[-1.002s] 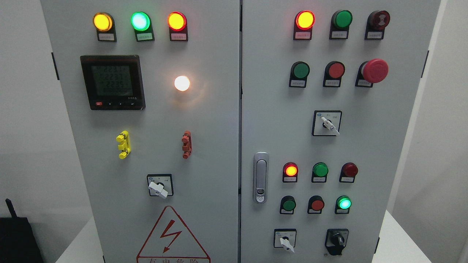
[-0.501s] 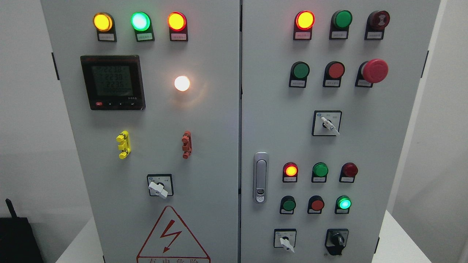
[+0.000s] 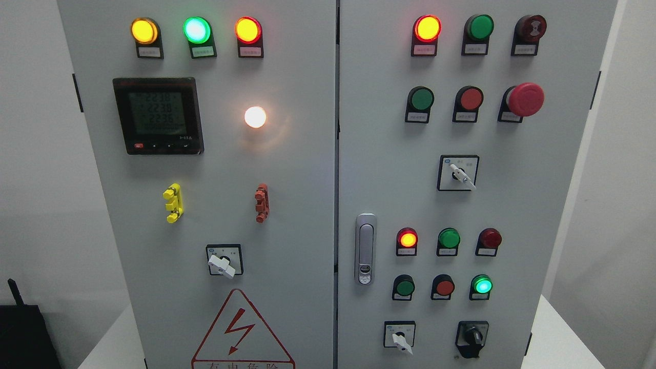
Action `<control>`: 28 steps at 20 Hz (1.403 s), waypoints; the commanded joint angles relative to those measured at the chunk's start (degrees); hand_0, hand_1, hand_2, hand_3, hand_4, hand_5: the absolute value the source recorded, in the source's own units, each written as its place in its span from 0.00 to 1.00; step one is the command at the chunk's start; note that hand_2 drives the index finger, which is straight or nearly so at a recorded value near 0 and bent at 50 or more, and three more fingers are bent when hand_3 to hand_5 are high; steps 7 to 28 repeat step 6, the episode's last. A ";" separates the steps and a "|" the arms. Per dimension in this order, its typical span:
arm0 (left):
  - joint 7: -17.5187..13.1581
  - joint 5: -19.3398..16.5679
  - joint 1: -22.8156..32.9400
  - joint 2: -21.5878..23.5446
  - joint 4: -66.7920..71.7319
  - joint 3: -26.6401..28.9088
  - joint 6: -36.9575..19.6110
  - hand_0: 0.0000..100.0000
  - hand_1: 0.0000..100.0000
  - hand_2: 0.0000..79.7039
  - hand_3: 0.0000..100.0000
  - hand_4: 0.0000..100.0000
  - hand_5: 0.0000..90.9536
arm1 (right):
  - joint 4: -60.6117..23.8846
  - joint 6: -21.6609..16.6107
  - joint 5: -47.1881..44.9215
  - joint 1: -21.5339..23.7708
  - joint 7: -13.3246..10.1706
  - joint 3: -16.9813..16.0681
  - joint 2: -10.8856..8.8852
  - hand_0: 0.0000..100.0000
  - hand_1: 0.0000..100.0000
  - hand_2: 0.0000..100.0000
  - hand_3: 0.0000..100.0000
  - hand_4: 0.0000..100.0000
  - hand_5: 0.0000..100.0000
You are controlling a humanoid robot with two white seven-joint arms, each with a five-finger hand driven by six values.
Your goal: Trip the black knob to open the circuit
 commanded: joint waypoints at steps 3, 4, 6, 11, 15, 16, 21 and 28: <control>-0.05 -1.32 0.00 0.00 0.00 0.00 0.31 0.12 0.39 0.00 0.00 0.00 0.00 | -0.61 0.00 -0.06 0.28 0.10 -0.04 -0.25 0.00 0.00 0.00 0.00 0.00 0.00; -0.05 -1.32 0.00 0.00 0.00 0.00 0.31 0.12 0.39 0.00 0.00 0.00 0.00 | -0.61 0.00 -0.06 0.28 0.10 -0.04 -0.25 0.00 0.00 0.00 0.00 0.00 0.00; -0.05 -1.32 0.00 0.00 0.00 0.00 0.31 0.12 0.39 0.00 0.00 0.00 0.00 | -0.52 0.00 0.02 0.28 0.10 -0.04 -0.16 0.00 0.00 0.00 0.00 0.00 0.00; -0.05 -1.32 0.00 0.00 0.00 0.00 0.31 0.12 0.39 0.00 0.00 0.00 0.00 | -0.52 0.00 0.02 0.28 0.10 -0.04 -0.16 0.00 0.00 0.00 0.00 0.00 0.00; -0.05 -1.32 0.00 0.00 0.00 0.00 0.31 0.12 0.39 0.00 0.00 0.00 0.00 | -0.52 0.00 0.02 0.28 0.10 -0.04 -0.16 0.00 0.00 0.00 0.00 0.00 0.00; -0.05 -1.32 0.00 0.00 0.00 0.00 0.31 0.12 0.39 0.00 0.00 0.00 0.00 | -0.52 0.00 0.02 0.28 0.10 -0.04 -0.16 0.00 0.00 0.00 0.00 0.00 0.00; -0.05 -1.32 0.00 0.00 0.00 0.00 0.31 0.12 0.39 0.00 0.00 0.00 0.00 | -0.52 0.00 0.02 0.28 0.10 -0.04 -0.16 0.00 0.00 0.00 0.00 0.00 0.00; -0.05 -1.32 0.00 0.00 0.00 0.00 0.31 0.12 0.39 0.00 0.00 0.00 0.00 | -0.52 0.00 0.02 0.28 0.10 -0.04 -0.16 0.00 0.00 0.00 0.00 0.00 0.00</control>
